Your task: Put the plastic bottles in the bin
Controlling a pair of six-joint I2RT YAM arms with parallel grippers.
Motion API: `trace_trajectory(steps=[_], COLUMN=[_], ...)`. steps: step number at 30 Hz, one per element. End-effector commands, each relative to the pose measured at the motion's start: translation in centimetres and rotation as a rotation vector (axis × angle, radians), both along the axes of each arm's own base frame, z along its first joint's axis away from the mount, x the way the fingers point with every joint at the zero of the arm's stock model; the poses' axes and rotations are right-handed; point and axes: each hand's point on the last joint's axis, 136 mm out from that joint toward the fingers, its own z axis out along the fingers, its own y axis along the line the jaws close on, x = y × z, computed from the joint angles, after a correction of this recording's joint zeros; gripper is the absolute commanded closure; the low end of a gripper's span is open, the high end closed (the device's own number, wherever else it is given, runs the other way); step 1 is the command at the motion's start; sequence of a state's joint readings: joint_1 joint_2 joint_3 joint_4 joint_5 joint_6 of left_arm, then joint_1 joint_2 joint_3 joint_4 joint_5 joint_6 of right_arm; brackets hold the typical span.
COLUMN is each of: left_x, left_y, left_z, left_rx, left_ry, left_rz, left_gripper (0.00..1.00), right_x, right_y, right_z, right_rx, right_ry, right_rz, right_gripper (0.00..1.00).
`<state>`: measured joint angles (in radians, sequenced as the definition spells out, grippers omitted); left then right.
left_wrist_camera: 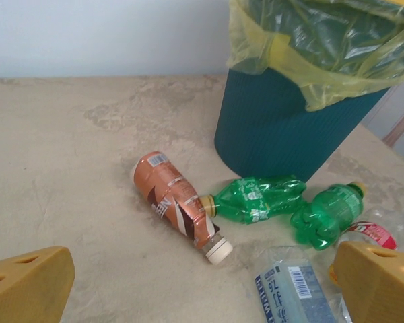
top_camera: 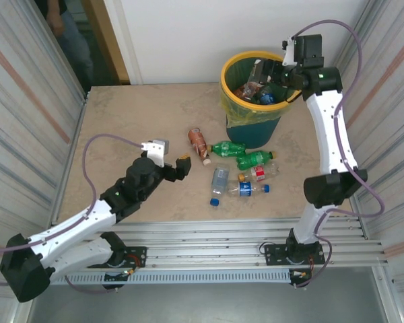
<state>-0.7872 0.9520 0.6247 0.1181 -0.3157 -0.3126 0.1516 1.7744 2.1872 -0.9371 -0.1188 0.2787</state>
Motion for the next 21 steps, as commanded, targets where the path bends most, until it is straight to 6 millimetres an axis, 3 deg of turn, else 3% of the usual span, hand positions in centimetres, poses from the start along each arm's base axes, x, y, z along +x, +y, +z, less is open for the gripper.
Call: trace_trajectory(steps=[1,11,21], left_x=[0.9,4.5,8.9], left_y=[0.3,1.1,-1.7], left_z=[0.5,-3.3,-8.0], left_rx=[-0.008,0.004,0.057], left_ry=[0.032,0.260,0.450], left_rz=[0.055,0.195,0.233], left_gripper=[0.01,0.01,0.06], right_x=[-2.2,-8.9,-14.2], right_y=[-1.2,-4.0,-6.7], right_z=[0.3,-1.3,-4.8], right_rx=[-0.068,-0.095,-0.102], right_ry=[-0.026,-0.043,-0.002], right_rz=[-0.036,-0.148,-0.265], right_gripper=[0.09,0.02,0.02])
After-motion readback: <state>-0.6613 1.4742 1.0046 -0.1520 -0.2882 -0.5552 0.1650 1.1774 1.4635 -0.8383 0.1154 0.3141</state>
